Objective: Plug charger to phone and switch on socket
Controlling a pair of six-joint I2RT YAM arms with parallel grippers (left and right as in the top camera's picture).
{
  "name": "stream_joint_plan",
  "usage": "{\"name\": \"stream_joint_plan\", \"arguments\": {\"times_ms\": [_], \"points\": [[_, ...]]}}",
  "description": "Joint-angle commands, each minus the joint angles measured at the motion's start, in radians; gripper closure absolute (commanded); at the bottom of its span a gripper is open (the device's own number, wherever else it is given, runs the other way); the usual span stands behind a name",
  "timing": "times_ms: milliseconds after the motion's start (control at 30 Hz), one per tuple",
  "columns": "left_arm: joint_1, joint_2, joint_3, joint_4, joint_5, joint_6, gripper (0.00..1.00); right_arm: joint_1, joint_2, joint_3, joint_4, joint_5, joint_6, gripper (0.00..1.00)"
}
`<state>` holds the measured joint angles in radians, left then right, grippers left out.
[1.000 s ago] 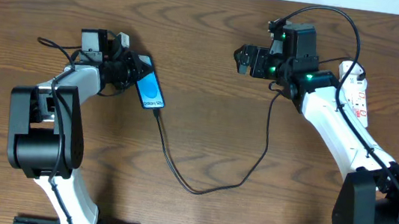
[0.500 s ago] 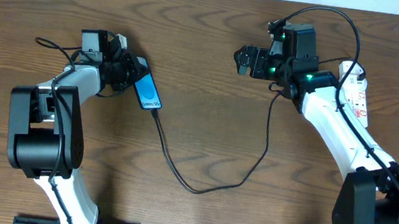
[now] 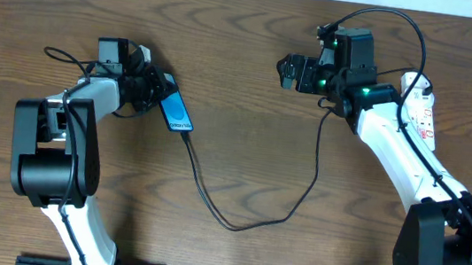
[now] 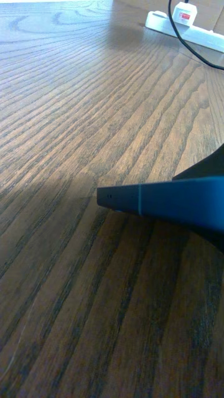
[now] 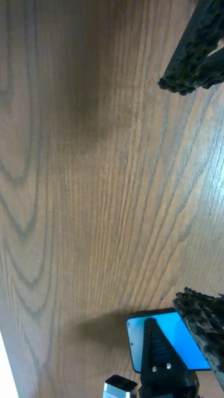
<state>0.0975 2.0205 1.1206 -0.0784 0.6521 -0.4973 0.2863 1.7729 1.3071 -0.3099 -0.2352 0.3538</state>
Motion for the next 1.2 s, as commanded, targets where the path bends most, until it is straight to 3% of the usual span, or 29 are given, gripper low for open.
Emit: {"name": "stream_joint_plan", "arguments": {"times_ms": [0,233,400,800,933,1167], "points": [[0.002,0.019,0.009,0.0,-0.017,0.018,0.93,-0.01,-0.021,0.01,0.0,0.005,-0.011,0.01],[0.002,0.019,0.009,0.0,-0.018,0.018,0.91,-0.01,-0.021,0.01,0.0,0.005,-0.011,0.01],[0.002,0.019,0.009,0.0,-0.018,0.018,0.79,-0.01,-0.021,0.01,0.0,0.005,-0.011,0.01],[0.002,0.019,0.009,-0.001,-0.018,0.018,0.65,-0.01,-0.021,0.01,0.001,0.005,-0.011,0.01],[0.002,0.019,0.009,-0.004,-0.019,0.018,0.56,-0.01,-0.021,0.01,0.003,0.005,-0.011,0.01],[0.002,0.019,0.009,-0.092,-0.184,0.003,0.48,-0.01,-0.021,0.01,0.0,0.006,-0.011,0.01]]}}
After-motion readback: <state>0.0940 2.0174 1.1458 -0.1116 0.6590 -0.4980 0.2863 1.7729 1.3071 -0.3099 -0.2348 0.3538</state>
